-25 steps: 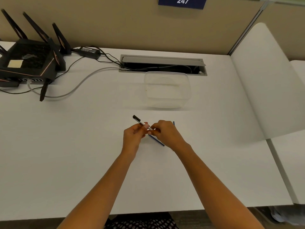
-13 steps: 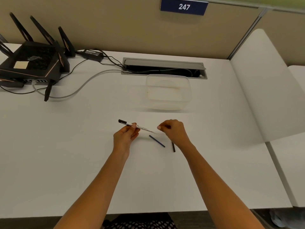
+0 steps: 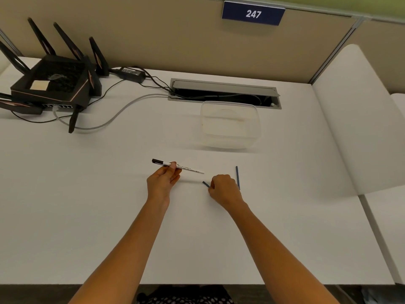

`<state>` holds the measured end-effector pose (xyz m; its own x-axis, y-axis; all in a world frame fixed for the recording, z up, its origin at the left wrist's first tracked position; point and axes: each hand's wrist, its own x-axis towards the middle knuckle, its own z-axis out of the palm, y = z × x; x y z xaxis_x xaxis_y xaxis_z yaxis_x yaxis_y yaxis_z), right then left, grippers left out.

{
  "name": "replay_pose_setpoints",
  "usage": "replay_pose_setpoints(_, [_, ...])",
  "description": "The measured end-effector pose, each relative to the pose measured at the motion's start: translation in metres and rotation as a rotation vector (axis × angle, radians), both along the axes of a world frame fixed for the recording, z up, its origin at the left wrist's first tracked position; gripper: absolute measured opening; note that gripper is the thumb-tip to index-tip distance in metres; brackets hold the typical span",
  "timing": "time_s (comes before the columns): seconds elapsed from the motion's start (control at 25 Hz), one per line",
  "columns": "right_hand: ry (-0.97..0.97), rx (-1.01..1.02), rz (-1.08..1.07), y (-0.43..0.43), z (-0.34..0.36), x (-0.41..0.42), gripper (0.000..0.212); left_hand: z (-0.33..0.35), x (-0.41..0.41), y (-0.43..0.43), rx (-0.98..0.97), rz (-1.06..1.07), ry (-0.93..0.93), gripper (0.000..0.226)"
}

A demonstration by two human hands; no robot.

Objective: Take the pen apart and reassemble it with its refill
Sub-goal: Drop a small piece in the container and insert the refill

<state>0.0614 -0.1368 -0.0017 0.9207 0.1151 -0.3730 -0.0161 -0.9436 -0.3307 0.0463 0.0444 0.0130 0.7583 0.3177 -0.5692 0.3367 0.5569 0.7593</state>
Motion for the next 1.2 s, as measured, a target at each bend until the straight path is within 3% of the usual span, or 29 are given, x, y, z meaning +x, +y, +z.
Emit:
replay_pose_setpoints(0.44, [-0.165,0.473,-0.387,-0.008,0.077,0.073,0.006,-0.001,0.016,0.005,-0.056,0.026,0.000,0.016])
replay_pose_setpoints(0.72, [-0.182,0.403,-0.447,0.000,0.087,0.149,0.020,-0.007,0.029,0.005,-0.097,0.011,-0.010,0.012])
replay_pose_setpoints(1.2, [0.003,0.125,-0.437,0.013,0.027,0.218,0.035,-0.020,0.044,0.013,-0.119,-0.008,0.021,0.010])
